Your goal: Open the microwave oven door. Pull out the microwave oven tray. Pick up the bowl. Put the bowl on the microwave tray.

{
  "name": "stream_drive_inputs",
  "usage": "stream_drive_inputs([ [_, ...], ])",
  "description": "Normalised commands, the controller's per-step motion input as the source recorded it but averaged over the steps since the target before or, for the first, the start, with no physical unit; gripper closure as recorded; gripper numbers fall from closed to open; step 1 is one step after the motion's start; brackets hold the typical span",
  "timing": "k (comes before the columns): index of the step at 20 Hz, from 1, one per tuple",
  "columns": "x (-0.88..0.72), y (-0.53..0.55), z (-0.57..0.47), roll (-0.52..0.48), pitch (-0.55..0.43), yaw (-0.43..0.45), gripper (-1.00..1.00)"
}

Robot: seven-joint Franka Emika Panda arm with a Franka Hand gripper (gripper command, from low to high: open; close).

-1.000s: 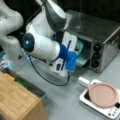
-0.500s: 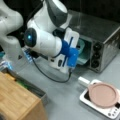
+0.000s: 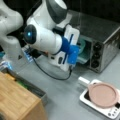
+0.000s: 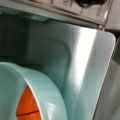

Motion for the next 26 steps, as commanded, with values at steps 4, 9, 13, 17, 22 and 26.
stream_drive_inputs([
  [4,0.01,0.16,0.13,-0.026,0.057,0.002,-1.00],
  [9,0.01,0.16,0.14,-0.022,0.057,-0.011,-1.00],
  [13,0.00,0.20,0.18,-0.042,0.072,-0.034,-1.00],
  [17,0.00,0.26,0.22,-0.075,0.081,-0.047,-1.00],
  [22,0.00,0.27,0.21,-0.106,0.062,-0.038,-1.00],
  [26,0.01,0.26,0.16,-0.134,0.039,-0.031,-1.00],
])
